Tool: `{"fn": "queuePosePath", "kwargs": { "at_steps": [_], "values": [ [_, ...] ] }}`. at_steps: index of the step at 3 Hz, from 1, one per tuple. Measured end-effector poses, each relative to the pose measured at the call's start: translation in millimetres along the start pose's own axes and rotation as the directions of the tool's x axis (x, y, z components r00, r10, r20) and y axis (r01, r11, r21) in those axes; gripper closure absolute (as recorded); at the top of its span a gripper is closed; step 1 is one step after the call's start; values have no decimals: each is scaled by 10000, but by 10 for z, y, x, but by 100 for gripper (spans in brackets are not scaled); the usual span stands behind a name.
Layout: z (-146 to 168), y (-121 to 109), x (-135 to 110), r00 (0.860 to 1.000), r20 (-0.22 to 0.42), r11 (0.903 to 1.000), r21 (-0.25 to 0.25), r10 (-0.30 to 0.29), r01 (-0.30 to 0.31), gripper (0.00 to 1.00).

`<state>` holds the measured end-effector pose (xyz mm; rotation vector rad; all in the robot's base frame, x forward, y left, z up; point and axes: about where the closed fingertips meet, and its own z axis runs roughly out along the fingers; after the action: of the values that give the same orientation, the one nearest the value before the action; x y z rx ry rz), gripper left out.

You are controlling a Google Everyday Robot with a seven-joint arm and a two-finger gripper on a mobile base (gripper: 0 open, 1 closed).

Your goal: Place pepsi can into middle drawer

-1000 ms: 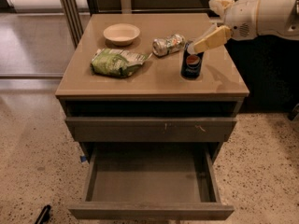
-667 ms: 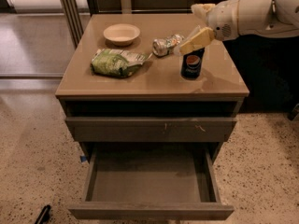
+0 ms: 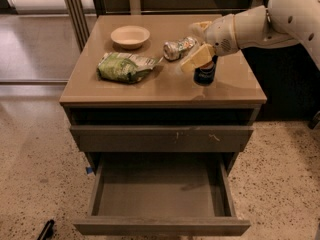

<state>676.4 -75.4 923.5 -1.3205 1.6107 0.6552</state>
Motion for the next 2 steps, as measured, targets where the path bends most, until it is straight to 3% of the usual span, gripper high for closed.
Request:
{"fn": "queuePosePath", "kwargs": {
  "at_steps": [2],
  "values": [
    [-4,-75,45,9999,-150,9999,127,9,-7,0]
  ]
}}
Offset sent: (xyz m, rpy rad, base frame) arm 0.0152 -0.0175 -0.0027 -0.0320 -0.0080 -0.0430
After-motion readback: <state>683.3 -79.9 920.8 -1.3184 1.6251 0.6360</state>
